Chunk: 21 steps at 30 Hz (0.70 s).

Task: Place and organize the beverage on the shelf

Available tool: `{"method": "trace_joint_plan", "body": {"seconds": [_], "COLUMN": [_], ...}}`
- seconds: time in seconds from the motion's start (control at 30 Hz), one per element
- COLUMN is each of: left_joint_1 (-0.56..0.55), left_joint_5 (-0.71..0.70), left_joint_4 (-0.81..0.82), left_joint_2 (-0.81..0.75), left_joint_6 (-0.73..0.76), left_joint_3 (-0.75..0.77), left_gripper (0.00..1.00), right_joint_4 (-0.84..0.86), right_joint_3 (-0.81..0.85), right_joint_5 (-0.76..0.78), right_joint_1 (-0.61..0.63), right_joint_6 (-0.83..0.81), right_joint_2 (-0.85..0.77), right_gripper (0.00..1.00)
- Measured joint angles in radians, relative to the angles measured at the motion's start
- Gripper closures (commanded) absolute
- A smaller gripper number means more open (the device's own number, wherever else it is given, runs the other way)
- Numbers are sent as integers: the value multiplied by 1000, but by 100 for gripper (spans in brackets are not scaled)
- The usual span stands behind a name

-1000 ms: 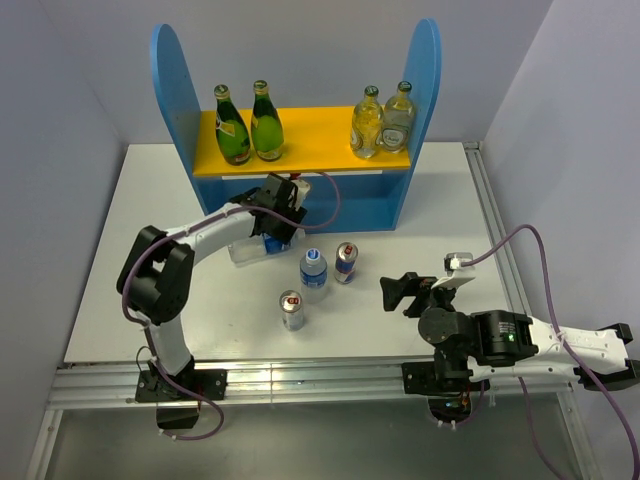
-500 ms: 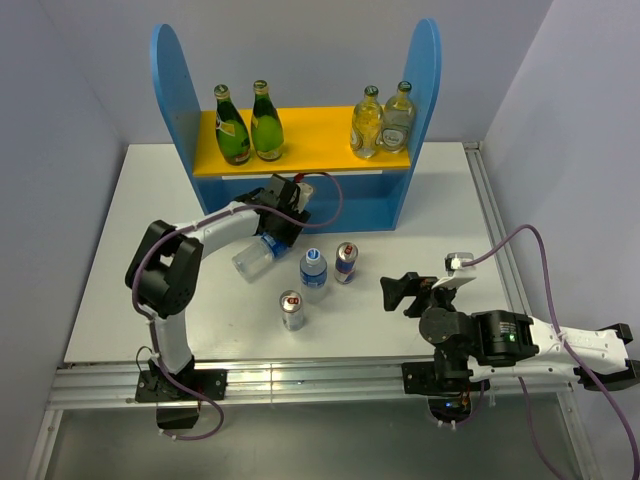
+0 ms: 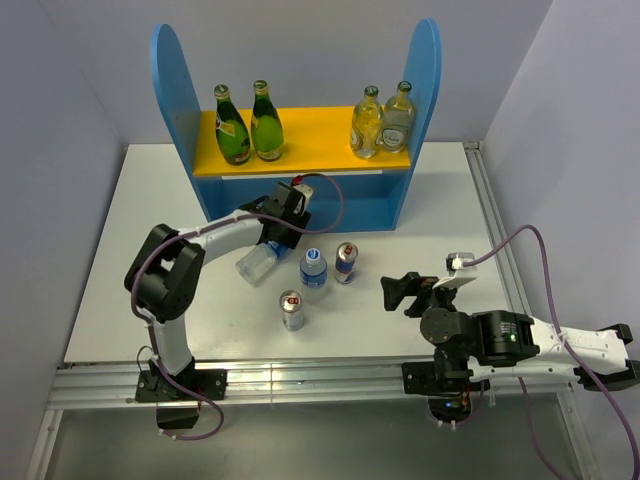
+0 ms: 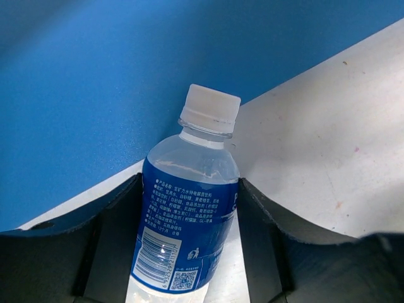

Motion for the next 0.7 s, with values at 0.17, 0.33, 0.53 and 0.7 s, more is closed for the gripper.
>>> {"method": "trace_joint_plan", "body": {"seconds": [0.17,0.33,0.53,0.7], "left_joint_1": [-15,-32,-70,-122], "left_joint_5": [-37,-68,-123,-146], "left_joint_4": [-1,10,21,-6], "left_joint_2": [8,8,1,-75], "left_joint_6": [-31,-51,-83,-159], "left_joint_3": [-4,-15,-37,-98], "left_gripper": [55,85,100,100], "right_joint_4": [0,-1,-3,-8], "right_joint_3": [0,0,0,0], "right_joint_5": [0,0,2,3], "right_joint_1": [0,0,0,0], "right_joint_6": [4,7,18,21], "right_joint_2": [-11,-22,-26,-27], "right_gripper": [0,0,0,0]}}
